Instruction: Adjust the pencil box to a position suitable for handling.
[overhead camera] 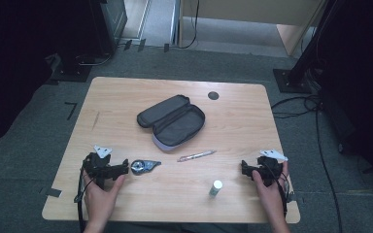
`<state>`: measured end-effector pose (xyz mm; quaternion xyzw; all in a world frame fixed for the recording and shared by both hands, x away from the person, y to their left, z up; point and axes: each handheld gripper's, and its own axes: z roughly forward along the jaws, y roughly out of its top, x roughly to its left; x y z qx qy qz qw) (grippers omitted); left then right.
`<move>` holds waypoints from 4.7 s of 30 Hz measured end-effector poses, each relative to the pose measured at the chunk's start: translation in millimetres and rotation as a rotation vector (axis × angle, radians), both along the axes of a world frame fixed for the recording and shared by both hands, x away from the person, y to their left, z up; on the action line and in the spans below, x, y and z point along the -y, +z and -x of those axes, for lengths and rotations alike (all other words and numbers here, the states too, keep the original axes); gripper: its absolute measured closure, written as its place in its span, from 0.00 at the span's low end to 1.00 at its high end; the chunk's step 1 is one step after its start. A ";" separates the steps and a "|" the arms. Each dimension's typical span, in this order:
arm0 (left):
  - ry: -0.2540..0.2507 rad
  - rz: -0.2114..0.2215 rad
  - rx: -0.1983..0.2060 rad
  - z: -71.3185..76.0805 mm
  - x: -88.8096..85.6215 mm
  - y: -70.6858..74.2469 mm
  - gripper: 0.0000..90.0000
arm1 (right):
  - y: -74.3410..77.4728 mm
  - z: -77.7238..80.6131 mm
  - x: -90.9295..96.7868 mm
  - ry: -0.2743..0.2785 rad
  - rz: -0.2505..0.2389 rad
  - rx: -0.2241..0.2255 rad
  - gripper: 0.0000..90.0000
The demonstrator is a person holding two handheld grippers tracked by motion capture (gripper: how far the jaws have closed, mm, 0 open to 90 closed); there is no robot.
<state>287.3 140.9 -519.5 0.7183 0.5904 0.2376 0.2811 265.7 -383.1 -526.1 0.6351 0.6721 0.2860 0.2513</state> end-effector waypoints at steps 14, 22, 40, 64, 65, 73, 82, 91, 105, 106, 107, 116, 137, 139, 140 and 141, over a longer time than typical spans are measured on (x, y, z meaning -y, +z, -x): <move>0.043 0.000 0.001 15.7 -30.6 0.3 0.00 | 1.7 1.2 0.4 0.041 0.001 -0.003 0.00; 0.044 0.000 0.001 15.7 -30.6 0.3 0.00 | 40.8 -2.3 -8.2 0.065 -0.038 0.062 0.04; 0.042 -0.001 0.000 16.0 -31.1 0.4 0.00 | 89.5 -63.3 -50.7 0.259 -0.036 0.091 0.11; 0.042 -0.001 0.001 16.1 -31.0 0.3 0.00 | 121.8 -113.6 -93.6 0.342 -0.063 0.096 0.32; 0.042 -0.001 0.001 16.0 -31.0 0.3 0.00 | 122.9 -116.0 -94.3 0.344 -0.065 0.097 0.33; 0.044 -0.001 0.001 16.1 -30.9 0.3 0.00 | 120.8 -137.1 -96.1 0.361 -0.059 0.100 0.43; 0.043 -0.001 0.001 16.2 -30.7 0.2 0.00 | 103.8 -160.2 -104.0 0.363 -0.050 0.047 0.55; 0.035 -0.002 0.000 16.3 -30.6 0.3 0.00 | 86.0 -184.3 -121.5 0.445 -0.016 0.013 0.63; 0.026 -0.002 0.000 16.2 -30.1 0.3 0.00 | 65.2 -210.0 -131.2 0.466 -0.009 -0.015 0.68; 0.026 -0.002 0.000 16.2 -30.1 0.3 0.00 | 65.2 -210.0 -131.2 0.466 -0.009 -0.015 0.68; 0.025 -0.002 0.001 16.2 -30.0 0.3 0.00 | 61.2 -213.4 -130.3 0.472 -0.034 -0.011 0.69; 0.020 -0.001 0.002 16.1 -29.6 0.1 0.00 | 46.0 -230.2 -142.8 0.496 0.042 -0.119 0.72; 0.013 0.000 0.001 15.5 -28.5 0.2 0.00 | 58.1 -211.2 -107.7 0.172 -0.247 -0.274 0.99; 0.011 -0.002 -0.001 15.4 -28.4 0.3 0.00 | 59.8 -200.8 -100.0 0.093 -0.295 -0.270 0.99; 0.011 -0.002 -0.001 15.3 -28.3 0.3 0.00 | 59.8 -199.0 -99.1 0.081 -0.301 -0.268 0.99; 0.011 -0.003 -0.001 15.3 -28.3 0.3 0.00 | 59.4 -194.2 -95.5 0.056 -0.318 -0.262 0.99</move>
